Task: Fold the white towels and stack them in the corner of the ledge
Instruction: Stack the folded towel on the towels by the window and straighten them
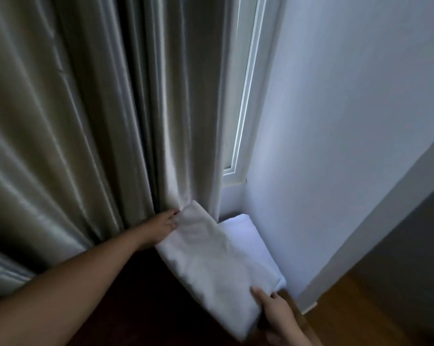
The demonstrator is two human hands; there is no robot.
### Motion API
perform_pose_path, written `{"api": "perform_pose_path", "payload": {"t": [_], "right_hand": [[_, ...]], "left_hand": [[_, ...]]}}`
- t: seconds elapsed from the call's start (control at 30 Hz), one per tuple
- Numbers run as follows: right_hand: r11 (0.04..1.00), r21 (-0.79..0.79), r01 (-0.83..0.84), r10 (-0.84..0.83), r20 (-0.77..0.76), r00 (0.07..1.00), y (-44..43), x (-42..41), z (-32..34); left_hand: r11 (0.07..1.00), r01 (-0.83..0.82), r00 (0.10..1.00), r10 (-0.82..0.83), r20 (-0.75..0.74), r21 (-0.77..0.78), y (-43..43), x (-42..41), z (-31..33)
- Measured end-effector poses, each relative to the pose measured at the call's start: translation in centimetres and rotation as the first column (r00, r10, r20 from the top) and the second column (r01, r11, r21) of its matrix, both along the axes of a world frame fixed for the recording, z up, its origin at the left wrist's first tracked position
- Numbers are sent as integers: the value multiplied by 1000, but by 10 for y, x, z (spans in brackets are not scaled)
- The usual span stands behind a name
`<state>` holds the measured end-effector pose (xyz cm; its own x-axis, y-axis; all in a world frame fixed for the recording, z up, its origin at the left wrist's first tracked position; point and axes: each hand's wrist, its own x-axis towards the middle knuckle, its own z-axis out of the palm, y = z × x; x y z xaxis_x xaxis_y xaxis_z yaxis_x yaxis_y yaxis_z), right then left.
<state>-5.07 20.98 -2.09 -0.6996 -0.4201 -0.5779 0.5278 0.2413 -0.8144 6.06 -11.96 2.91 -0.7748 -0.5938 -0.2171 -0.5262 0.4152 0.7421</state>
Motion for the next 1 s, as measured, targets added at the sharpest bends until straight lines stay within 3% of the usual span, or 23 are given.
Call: {"api": "perform_pose_path", "payload": {"t": [0.1, 0.23, 0.37, 0.5, 0.57, 0.67, 0.73, 0.8, 0.87, 0.93, 1.0], "right_hand": [[979, -140, 146, -108, 252, 962, 4, -12, -13], [969, -194, 150, -63, 397, 916, 15, -29, -30], [980, -197, 35, 44, 385, 922, 24, -45, -38], [978, -197, -72, 138, 347, 928, 29, -58, -66], [974, -225, -24, 109, 376, 920, 38, -65, -79], [988, -145, 48, 8, 365, 931, 38, -77, -83], [997, -78, 16, -1, 195, 981, 36, -91, -73], [986, 85, -145, 151, -63, 987, 31, -104, -55], [921, 274, -277, 344, -239, 908, 18, -119, -50], [832, 374, -410, 525, -291, 800, 1, -132, -48], [775, 410, -481, 611, -290, 737, -18, -142, -47]], "left_hand": [[994, 81, 996, -79, 33, -68, 7, -52, 4], [973, 168, 980, -148, 130, -158, 15, -99, -5], [967, 152, 979, -118, 167, -206, 21, -137, -11], [952, 39, 983, 17, 182, -305, 22, -151, -27], [948, -47, 976, 111, 190, -314, 23, -149, -42], [937, -203, 944, 264, 197, -282, 40, -136, -65], [864, -470, 867, 490, 88, -178, 62, -122, -79], [655, -746, 665, 742, 84, 121, 80, -106, -92], [458, -808, 544, 821, 170, 371, 90, -96, -105], [406, -755, 565, 802, 195, 515, 93, -93, -110], [430, -719, 594, 788, 162, 546, 97, -95, -109]]}}
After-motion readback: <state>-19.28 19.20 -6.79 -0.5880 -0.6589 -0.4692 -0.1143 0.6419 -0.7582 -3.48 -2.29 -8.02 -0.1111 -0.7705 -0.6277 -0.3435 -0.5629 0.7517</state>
